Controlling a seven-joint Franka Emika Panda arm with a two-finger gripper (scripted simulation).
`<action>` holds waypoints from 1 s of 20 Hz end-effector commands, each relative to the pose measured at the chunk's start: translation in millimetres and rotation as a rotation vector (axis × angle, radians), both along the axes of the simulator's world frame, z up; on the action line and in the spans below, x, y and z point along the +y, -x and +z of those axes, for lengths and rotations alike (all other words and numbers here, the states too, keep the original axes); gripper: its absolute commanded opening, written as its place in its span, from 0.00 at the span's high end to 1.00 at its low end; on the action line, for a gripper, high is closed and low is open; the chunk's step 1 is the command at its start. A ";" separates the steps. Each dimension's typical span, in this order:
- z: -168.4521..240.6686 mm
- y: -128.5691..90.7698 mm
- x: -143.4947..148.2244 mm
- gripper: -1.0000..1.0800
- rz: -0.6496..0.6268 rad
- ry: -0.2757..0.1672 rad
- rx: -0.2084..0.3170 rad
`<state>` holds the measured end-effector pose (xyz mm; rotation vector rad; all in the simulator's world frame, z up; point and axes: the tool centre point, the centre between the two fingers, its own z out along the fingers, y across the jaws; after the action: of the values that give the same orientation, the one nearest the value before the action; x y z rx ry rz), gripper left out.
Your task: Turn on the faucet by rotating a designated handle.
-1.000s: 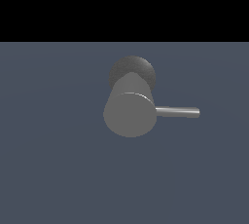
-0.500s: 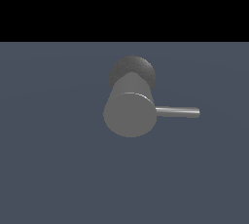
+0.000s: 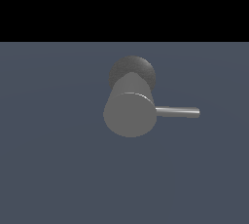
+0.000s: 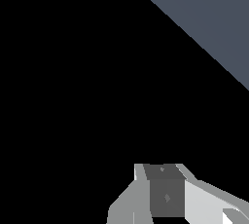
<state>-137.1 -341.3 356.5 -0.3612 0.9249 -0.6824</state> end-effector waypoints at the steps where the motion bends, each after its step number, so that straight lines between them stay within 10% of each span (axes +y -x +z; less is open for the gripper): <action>1: -35.8 -7.1 4.8 1.00 -0.002 -0.090 0.053; 10: -123.3 -20.2 33.0 1.00 0.012 -0.301 0.197; 20: -161.5 -24.3 51.1 1.00 0.026 -0.386 0.268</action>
<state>-113.7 -291.1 198.8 -0.1226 1.2700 -0.4275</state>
